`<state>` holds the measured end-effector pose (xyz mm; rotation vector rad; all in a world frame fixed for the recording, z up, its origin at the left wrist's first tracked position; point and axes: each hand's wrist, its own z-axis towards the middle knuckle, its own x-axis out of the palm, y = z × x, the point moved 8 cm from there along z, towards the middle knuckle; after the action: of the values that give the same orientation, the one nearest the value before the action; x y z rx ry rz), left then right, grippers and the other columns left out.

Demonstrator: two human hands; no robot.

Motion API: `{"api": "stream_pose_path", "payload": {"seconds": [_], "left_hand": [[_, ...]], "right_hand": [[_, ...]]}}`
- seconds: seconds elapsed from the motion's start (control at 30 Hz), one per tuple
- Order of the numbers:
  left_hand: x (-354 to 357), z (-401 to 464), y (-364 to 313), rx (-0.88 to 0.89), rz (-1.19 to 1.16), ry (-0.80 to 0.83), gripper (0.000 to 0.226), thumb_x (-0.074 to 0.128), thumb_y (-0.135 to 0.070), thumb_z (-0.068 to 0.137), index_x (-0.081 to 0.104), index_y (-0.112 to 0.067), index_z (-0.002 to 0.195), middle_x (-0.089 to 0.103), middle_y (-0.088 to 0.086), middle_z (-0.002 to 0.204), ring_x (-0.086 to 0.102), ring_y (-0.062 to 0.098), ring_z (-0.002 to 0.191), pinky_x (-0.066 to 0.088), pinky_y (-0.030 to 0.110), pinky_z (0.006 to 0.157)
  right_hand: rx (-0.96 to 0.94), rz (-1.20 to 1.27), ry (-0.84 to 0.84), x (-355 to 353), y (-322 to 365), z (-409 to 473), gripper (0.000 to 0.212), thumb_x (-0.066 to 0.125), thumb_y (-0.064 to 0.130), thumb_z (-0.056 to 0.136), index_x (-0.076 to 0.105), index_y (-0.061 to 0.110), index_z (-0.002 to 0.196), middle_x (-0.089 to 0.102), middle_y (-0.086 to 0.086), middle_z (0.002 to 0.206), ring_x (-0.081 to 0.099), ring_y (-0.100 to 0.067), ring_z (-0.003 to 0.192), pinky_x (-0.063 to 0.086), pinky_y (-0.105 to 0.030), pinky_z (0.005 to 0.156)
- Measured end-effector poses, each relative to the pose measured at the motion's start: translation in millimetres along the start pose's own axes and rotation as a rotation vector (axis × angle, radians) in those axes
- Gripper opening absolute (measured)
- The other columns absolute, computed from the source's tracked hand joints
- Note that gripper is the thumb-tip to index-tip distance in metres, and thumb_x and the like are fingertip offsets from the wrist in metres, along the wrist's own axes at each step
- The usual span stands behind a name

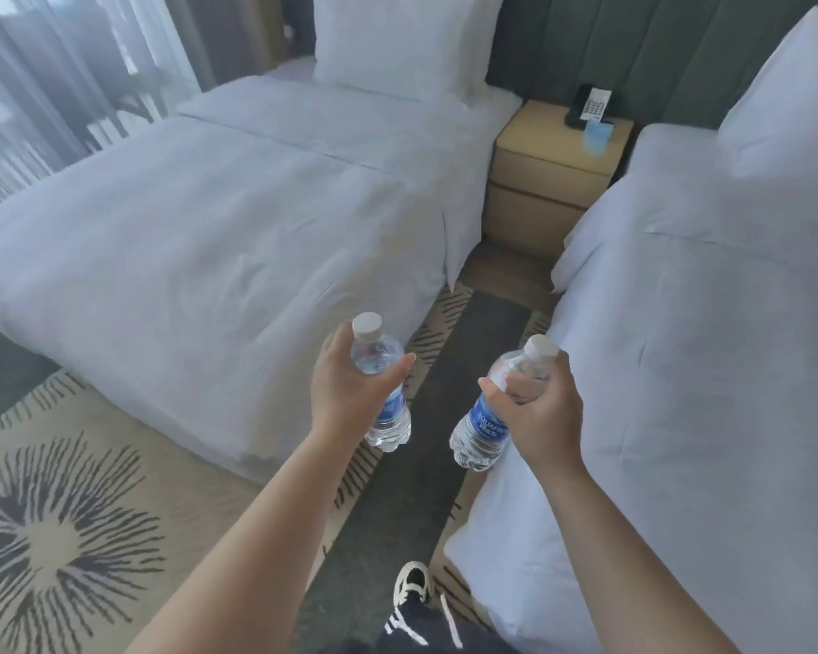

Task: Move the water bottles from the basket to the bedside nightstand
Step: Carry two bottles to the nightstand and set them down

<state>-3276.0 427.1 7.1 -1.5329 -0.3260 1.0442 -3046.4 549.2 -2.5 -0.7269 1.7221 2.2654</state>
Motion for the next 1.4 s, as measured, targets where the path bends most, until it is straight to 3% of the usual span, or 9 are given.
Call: {"api": "stream_pose_path", "payload": {"seconds": [0.27,0.47,0.63,0.77,0.9,1.03,1.13,1.3,1.4], "left_hand": [[95,136,-42,0.101,0.005,0.116,0.051,0.081,-0.046,0.066,0.055,-0.031,0.108,0.064,-0.009,0.106,0.061,0.014,0.098,0.054,0.044,0.086],[167,234,-48,0.153,0.002,0.205,0.047,0.078,-0.050,0.066,0.055,-0.030,0.101,0.064,-0.008,0.098,0.062,0.015,0.093,0.055,0.045,0.081],[232,347,-51,0.169,-0.005,0.273,0.048,0.077,-0.053,0.065,0.053,-0.033,0.102,0.062,-0.011,0.098,0.061,0.012,0.093,0.056,0.042,0.081],[279,444,-71,0.205,0.016,0.330,0.048,0.076,-0.056,0.064,0.045,-0.045,0.098,0.059,-0.019,0.094,0.060,0.008,0.090,0.053,0.027,0.074],[317,529,-101,0.246,0.009,0.333,0.046,0.074,-0.059,0.062,0.039,-0.053,0.092,0.055,-0.025,0.087,0.057,-0.003,0.084,0.040,0.013,0.065],[357,594,-121,0.229,-0.001,0.348,0.044,0.077,-0.052,0.065,0.041,-0.048,0.090,0.057,-0.019,0.087,0.058,0.000,0.084,0.044,0.019,0.067],[395,639,-125,0.219,-0.006,0.373,0.042,0.079,-0.048,0.066,0.047,-0.041,0.093,0.059,-0.014,0.089,0.059,0.007,0.086,0.049,0.027,0.071],[470,722,-133,0.204,-0.007,0.348,0.042,0.080,-0.046,0.066,0.051,-0.036,0.095,0.061,-0.011,0.093,0.059,0.009,0.086,0.045,0.024,0.070],[521,777,-153,0.178,-0.015,0.314,0.044,0.080,-0.047,0.066,0.051,-0.034,0.095,0.061,-0.010,0.093,0.060,0.010,0.087,0.051,0.030,0.071]], "right_hand": [[0.090,-0.032,-0.133,4,-20,127,0.066,0.082,0.039,0.069,0.051,0.016,0.122,0.062,-0.003,0.114,0.059,-0.012,0.092,0.037,-0.001,0.067],[0.157,-0.021,-0.207,20,-50,217,0.064,0.083,0.035,0.069,0.052,0.018,0.122,0.062,0.000,0.113,0.059,-0.014,0.097,0.041,-0.011,0.074],[0.202,-0.058,-0.253,52,-69,326,0.061,0.082,0.035,0.069,0.053,0.018,0.119,0.062,-0.001,0.113,0.059,-0.015,0.098,0.041,-0.010,0.075],[0.232,-0.075,-0.265,74,-72,424,0.062,0.082,0.038,0.068,0.051,0.019,0.119,0.062,0.001,0.112,0.061,-0.017,0.100,0.049,-0.023,0.080],[0.245,-0.068,-0.318,85,-76,509,0.063,0.082,0.038,0.068,0.050,0.020,0.119,0.062,0.002,0.112,0.060,-0.013,0.098,0.045,-0.013,0.075],[0.256,-0.087,-0.337,87,-82,581,0.063,0.083,0.039,0.067,0.049,0.021,0.118,0.061,0.006,0.110,0.056,-0.007,0.094,0.038,-0.006,0.071],[0.291,-0.073,-0.338,91,-103,635,0.063,0.083,0.040,0.066,0.050,0.021,0.117,0.061,0.004,0.108,0.059,-0.010,0.095,0.043,-0.011,0.072],[0.284,-0.075,-0.342,95,-144,744,0.065,0.084,0.037,0.066,0.051,0.018,0.118,0.061,0.003,0.106,0.058,-0.014,0.095,0.046,-0.023,0.078],[0.276,-0.039,-0.323,90,-164,826,0.062,0.083,0.037,0.066,0.050,0.020,0.116,0.060,0.004,0.107,0.058,-0.014,0.098,0.047,-0.026,0.079]]}}
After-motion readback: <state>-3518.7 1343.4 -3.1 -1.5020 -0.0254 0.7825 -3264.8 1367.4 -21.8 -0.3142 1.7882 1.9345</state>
